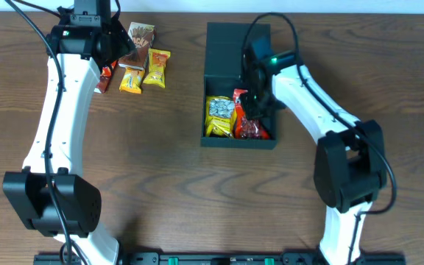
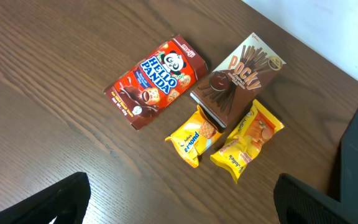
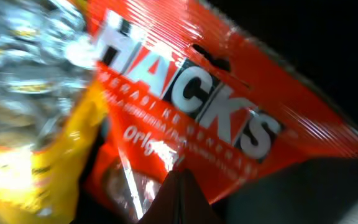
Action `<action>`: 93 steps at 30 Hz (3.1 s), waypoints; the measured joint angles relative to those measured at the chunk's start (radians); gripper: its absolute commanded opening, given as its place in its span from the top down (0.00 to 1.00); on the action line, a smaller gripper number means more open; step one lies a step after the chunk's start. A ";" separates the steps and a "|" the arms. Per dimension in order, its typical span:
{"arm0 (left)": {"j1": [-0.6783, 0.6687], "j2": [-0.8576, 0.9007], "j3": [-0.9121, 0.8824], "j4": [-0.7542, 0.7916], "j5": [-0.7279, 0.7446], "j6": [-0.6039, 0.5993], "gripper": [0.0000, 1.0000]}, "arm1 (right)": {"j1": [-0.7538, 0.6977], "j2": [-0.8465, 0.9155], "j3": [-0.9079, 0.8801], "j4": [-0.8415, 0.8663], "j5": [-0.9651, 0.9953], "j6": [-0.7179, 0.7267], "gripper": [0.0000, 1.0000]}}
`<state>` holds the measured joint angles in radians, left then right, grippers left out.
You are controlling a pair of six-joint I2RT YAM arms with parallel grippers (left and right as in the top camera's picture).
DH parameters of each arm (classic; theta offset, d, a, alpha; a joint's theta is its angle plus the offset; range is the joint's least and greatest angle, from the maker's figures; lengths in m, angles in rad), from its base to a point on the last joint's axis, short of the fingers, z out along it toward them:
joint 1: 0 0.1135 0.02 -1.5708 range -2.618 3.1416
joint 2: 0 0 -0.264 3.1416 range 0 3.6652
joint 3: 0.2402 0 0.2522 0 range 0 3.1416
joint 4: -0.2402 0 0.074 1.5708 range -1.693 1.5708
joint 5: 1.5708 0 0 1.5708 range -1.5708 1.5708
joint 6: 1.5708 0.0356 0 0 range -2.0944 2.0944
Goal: Pack container
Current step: 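Press the bags down inside the box with the right gripper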
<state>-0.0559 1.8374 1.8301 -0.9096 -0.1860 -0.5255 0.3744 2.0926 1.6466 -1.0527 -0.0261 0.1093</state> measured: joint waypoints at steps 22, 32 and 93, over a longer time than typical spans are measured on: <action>0.000 0.000 0.000 -0.030 0.000 0.000 0.05 | 0.000 0.044 0.167 -0.167 0.076 -0.003 0.98; 0.000 0.000 0.000 -0.030 -0.008 0.000 0.05 | 0.010 0.044 0.172 -0.241 -0.006 -0.029 0.98; 0.000 0.000 -0.015 -0.034 -0.016 0.030 0.05 | -0.003 -0.209 0.099 0.015 0.110 -0.070 0.98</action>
<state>-0.0559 1.8374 1.8149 -0.9440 -0.2016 -0.4957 0.3717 1.8835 1.7454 -1.0378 0.0841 0.0395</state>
